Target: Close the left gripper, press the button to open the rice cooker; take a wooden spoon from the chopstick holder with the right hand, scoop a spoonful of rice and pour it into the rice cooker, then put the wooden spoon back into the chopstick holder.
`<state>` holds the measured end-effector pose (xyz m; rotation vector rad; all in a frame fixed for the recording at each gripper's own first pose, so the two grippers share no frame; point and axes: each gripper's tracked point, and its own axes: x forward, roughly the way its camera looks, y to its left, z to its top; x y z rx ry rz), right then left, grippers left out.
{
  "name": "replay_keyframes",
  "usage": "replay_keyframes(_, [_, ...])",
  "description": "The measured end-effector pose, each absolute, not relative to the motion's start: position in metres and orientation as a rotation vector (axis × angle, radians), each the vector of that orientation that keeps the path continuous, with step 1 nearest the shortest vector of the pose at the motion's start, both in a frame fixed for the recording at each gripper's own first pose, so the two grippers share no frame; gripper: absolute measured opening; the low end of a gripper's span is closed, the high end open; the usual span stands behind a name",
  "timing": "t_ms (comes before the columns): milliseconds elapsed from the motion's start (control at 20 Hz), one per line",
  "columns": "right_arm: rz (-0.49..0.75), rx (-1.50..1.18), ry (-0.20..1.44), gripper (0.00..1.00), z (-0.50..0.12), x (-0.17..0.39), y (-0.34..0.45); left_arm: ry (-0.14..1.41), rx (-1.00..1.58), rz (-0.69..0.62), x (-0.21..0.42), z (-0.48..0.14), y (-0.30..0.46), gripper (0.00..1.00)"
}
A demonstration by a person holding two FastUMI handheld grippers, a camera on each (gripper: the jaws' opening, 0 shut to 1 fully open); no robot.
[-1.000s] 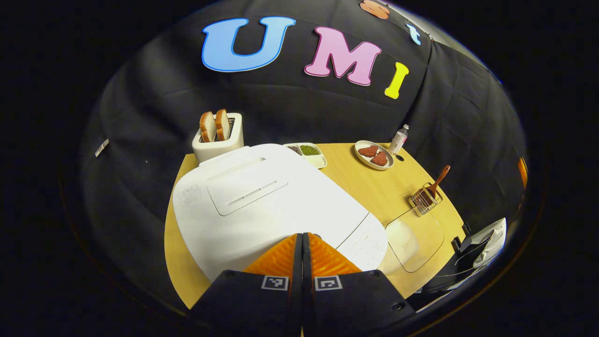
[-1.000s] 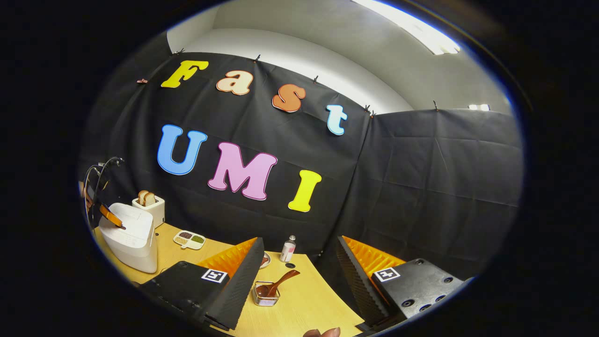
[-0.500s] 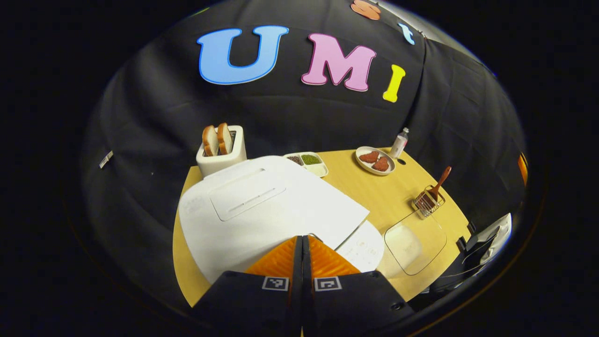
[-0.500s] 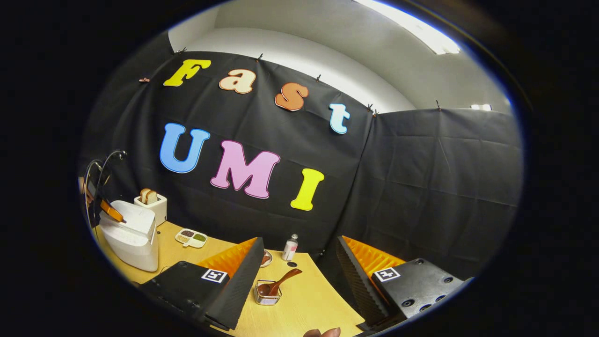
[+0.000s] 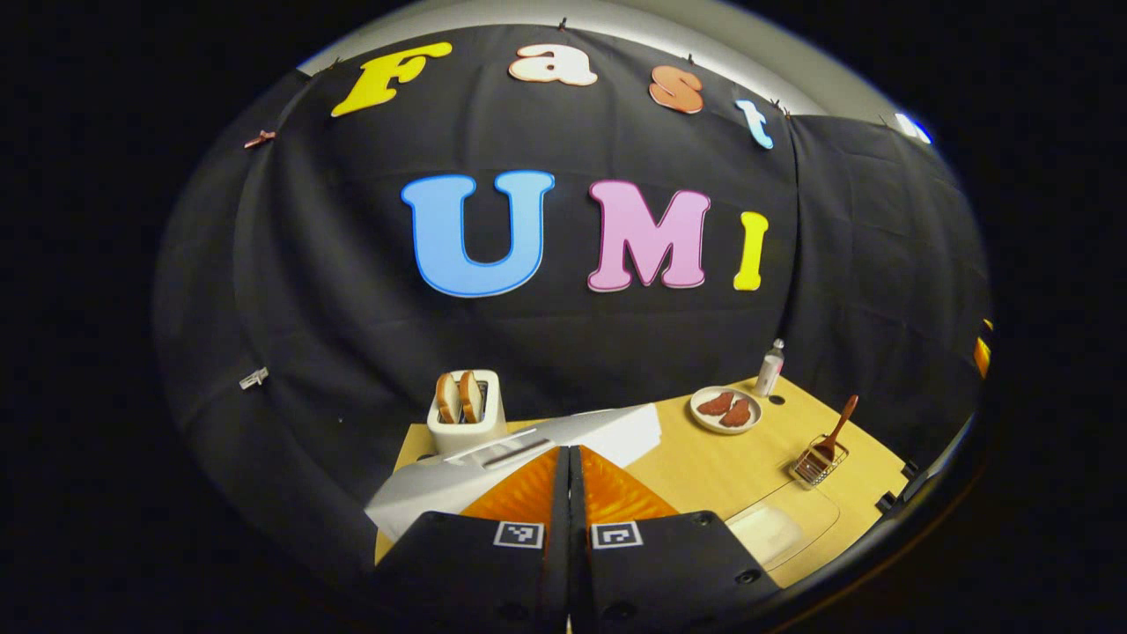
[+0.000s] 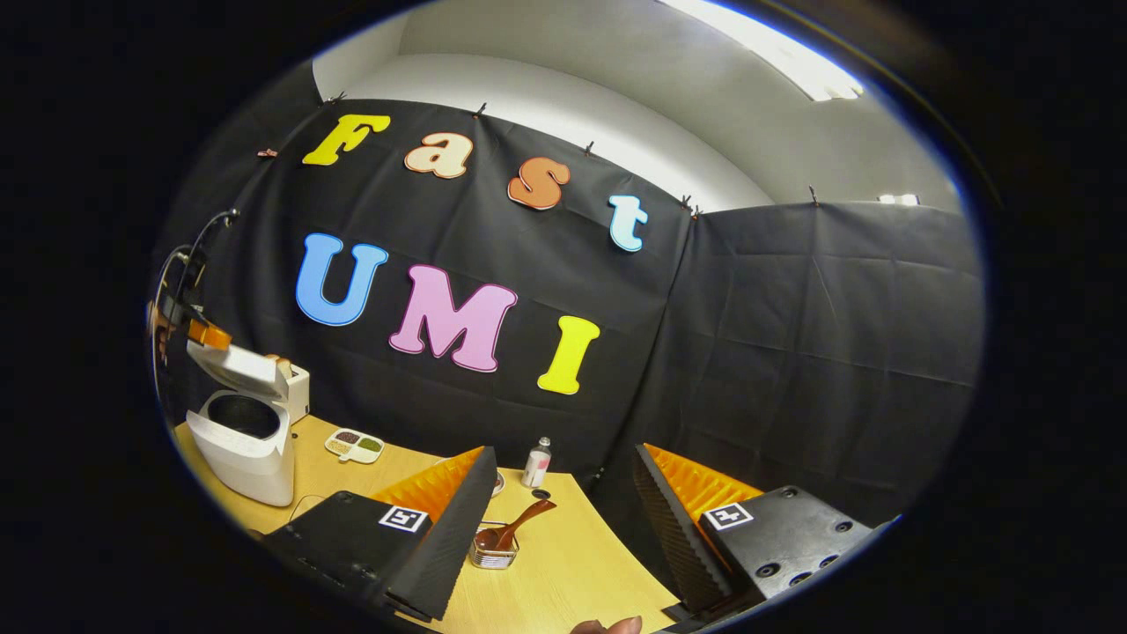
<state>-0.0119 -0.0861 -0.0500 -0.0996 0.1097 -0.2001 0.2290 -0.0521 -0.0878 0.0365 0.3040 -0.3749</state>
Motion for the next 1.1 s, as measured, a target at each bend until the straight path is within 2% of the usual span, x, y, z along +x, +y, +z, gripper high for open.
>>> replay_keyframes(200, [-0.203, -0.1, 0.102, 0.97, -0.047, -0.022, -0.091, 0.12, 0.036, -0.377, 0.188, -0.023, -0.063, 0.09])
replay_keyframes(250, [-0.2, -0.1, 0.103, 0.97, -0.048, -0.023, -0.092, 0.078, 0.026, -0.381, 0.177, -0.009, -0.065, 0.14])
replay_keyframes(500, [-0.16, -0.101, 0.11, 0.98, -0.054, -0.022, -0.083, -0.01, -0.016, -0.336, 0.116, 0.021, -0.053, 0.8])
replay_keyframes(550, [-0.155, -0.099, 0.108, 0.97, -0.053, -0.022, -0.082, -0.01, -0.02, -0.316, 0.105, 0.022, -0.049, 0.9])
replay_keyframes(600, [-0.148, -0.093, 0.106, 0.97, -0.053, -0.021, -0.08, -0.013, -0.018, -0.292, 0.098, 0.021, -0.043, 0.95])
replay_keyframes(650, [-0.137, -0.084, 0.102, 0.97, -0.054, -0.021, -0.078, -0.016, -0.013, -0.264, 0.088, 0.021, -0.037, 0.98])
replay_keyframes(1100, [0.041, 0.007, 0.17, 0.98, -0.1, 0.01, -0.066, 0.02, -0.042, -0.074, 0.032, 0.006, -0.018, 0.98])
